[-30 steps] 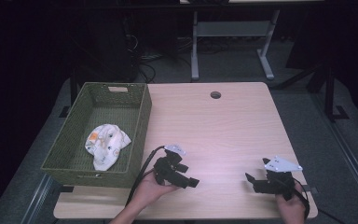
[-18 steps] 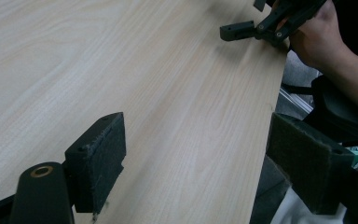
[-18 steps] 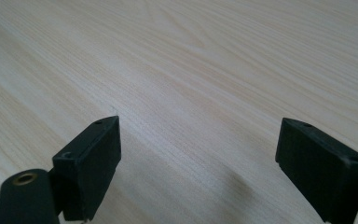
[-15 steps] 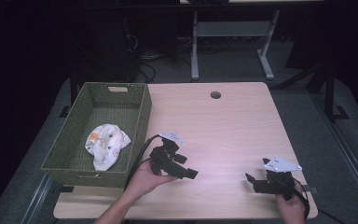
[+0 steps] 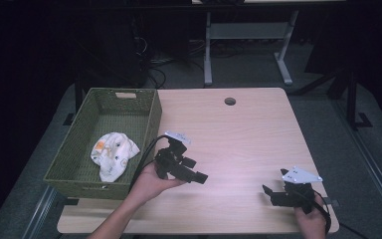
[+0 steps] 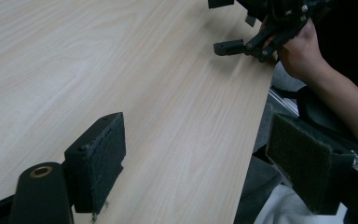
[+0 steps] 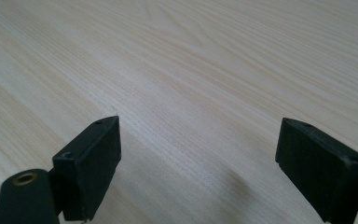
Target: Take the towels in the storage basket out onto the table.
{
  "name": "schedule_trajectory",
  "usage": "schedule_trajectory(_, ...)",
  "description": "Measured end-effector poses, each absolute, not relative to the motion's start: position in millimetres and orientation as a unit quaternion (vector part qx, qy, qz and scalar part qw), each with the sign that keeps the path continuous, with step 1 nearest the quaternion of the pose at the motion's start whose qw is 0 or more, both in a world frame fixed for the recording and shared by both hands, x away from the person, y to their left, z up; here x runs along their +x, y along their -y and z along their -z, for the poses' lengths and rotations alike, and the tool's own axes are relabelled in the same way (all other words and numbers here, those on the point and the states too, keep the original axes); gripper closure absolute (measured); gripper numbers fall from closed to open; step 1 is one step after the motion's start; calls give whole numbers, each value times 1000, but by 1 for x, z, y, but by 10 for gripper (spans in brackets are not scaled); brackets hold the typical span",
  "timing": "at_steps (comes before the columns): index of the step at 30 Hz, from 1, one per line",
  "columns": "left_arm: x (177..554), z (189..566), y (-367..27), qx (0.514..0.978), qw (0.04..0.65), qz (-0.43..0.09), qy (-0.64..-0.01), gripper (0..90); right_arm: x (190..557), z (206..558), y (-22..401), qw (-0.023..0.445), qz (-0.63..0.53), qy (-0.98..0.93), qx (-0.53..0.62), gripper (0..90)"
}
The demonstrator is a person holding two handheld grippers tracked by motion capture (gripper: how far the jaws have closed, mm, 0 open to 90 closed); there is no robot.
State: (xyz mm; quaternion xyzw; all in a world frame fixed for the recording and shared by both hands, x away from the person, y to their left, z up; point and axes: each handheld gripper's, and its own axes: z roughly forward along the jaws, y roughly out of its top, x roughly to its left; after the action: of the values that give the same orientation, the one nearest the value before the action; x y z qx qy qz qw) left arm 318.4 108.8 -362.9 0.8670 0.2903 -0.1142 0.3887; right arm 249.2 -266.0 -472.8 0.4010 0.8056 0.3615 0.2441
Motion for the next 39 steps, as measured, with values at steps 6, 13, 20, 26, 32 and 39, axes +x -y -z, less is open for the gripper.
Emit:
schedule_trajectory(6,328,348,-120,860,396,117,-301,193,249,472,268,245,-363,-803,404,137)
schedule_trajectory(13,338,337,-139,849,403,123,-319,197,249,472,269,244,-362,-803,407,137)
schedule_trajectory(20,347,327,-158,841,403,117,-341,196,249,472,269,244,-360,-803,407,136)
schedule_trajectory(26,354,323,-177,837,400,106,-359,199,249,472,270,245,-360,-803,408,137)
schedule_trajectory(32,359,318,-203,828,400,90,-383,202,249,472,270,244,-359,-803,408,137)
schedule_trajectory(39,364,315,-223,825,392,77,-400,204,249,472,269,242,-358,-803,411,137)
